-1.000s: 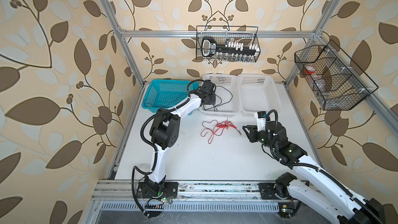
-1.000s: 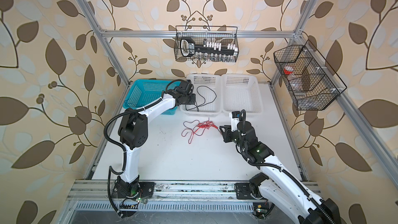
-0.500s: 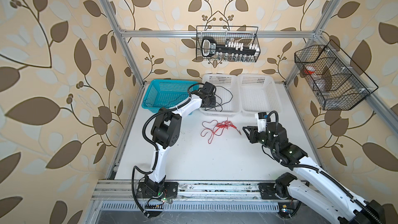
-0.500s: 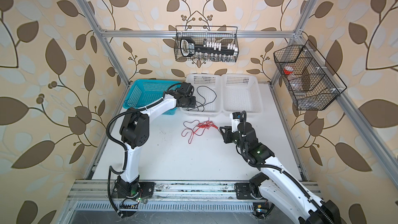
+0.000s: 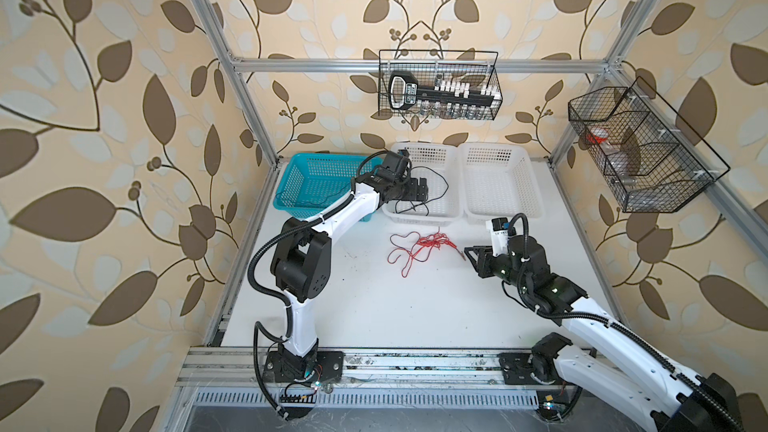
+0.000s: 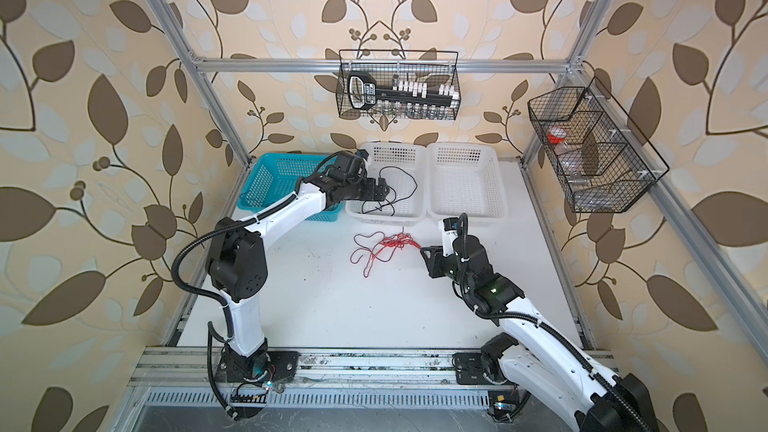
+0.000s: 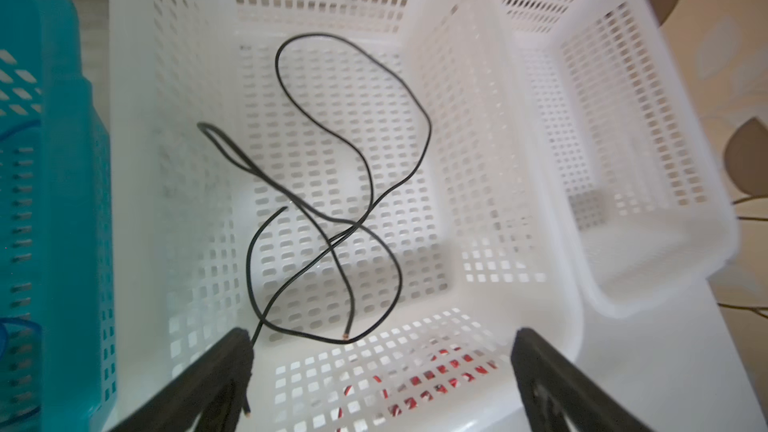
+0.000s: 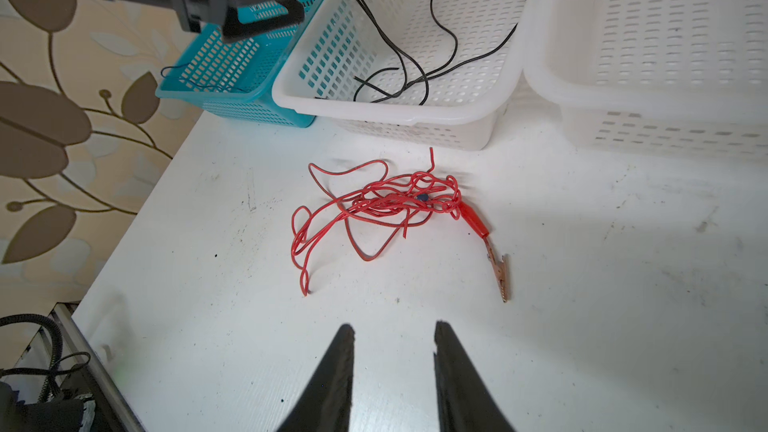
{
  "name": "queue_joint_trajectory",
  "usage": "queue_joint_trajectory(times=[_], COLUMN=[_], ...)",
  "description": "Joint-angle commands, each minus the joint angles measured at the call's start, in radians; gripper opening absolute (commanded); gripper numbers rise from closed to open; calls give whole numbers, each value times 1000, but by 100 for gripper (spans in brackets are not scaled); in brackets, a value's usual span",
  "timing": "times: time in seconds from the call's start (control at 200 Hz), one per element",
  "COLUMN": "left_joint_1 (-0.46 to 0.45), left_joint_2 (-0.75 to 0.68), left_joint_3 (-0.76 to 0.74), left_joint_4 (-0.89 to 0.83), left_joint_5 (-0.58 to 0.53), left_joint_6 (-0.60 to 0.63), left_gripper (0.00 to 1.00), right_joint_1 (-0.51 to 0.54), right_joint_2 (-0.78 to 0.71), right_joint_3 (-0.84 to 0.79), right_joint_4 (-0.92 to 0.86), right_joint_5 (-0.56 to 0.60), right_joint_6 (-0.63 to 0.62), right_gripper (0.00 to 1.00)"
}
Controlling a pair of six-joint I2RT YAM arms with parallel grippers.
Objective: Untangle the cables
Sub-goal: 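Move both grippers down to the red wire tangle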
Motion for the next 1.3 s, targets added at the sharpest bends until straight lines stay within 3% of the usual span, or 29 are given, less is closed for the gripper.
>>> queue_joint_trajectory(times=[0.0,0.265,0.45,0.805,1.085,1.295], left_joint_1=[-13,-17,-34,-57,-101,-183], left_joint_2=[-102,-270,-431,-659,-668,-602], left_joint_3=[-51,-261,-519,-791,-892,-903], left_joint_4=[80,140,225,199,239,248], left_joint_5=[50,21,6,-60,-46,-109], left_joint_6=[6,-70,-158,-229,-241,-244], left_gripper=[99,99,99,98,86,65], right_joint_1=[20,65,103,208,263,264], right_joint_2=[24,91,162,407,515,489], right_joint_3=[-3,-4,-13,46,103,114], right_joint_4=[30,78,160,321,343,295], right_joint_5=[9,16,6,-7,21,91], right_joint_6=[-4,11,46,100,113,95], right_gripper=[33,34,34,34,33,33])
